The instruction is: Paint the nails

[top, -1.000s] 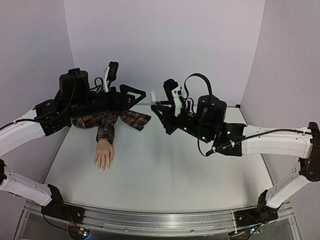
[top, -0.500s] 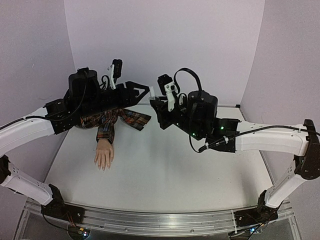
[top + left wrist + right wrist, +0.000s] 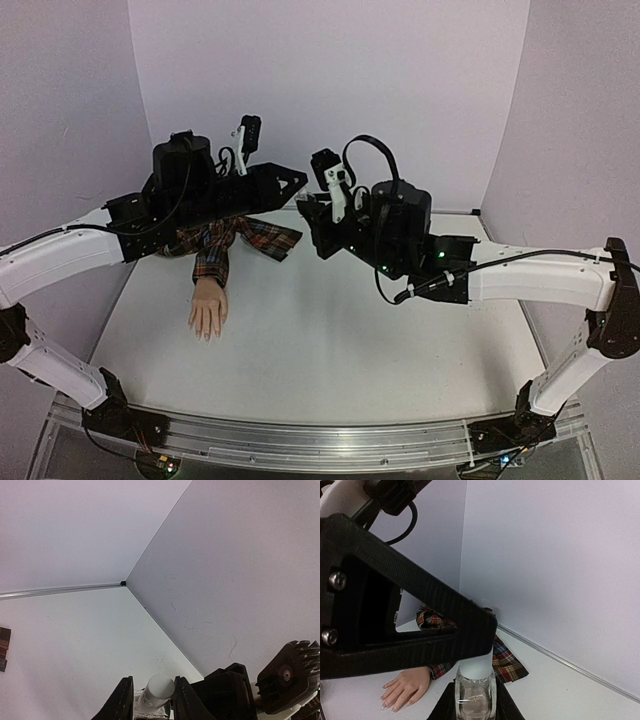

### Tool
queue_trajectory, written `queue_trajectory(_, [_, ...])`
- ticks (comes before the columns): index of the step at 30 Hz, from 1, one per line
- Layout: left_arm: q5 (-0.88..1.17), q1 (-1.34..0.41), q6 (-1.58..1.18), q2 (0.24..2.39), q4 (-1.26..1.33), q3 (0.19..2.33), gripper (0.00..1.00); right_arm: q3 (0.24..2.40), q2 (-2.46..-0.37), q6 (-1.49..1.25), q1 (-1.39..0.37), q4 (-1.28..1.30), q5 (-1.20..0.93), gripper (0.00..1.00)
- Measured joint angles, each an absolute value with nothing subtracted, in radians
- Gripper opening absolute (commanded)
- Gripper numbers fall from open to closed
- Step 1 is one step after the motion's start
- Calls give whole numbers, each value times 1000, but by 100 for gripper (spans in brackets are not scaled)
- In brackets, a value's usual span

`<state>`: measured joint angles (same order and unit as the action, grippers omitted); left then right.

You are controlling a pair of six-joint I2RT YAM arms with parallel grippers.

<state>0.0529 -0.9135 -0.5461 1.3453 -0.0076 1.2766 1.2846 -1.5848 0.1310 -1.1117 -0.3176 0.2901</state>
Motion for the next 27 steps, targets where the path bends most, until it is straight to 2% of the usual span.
queue_trajectory(4, [61,-915,-546,1349,-7,1277,26,1285,-1585,131,-1112,-317,287,0])
queue_trajectory(8, [72,-917,-544,1357,-7,1281,18,1288,-1585,131,-1112,-315,284,0])
queue_trajectory(22, [106,-907,-488,1365,-8,1288,0,1302,-1584,130,-1110,-286,271,0])
queue_trajectory(25, [199,-884,-451,1364,-3,1288,0,1299,-1566,125,-1088,-269,183,0])
queue_trajectory(27, [293,-869,-420,1359,19,1280,0,1281,-1529,111,-1052,-256,39,0])
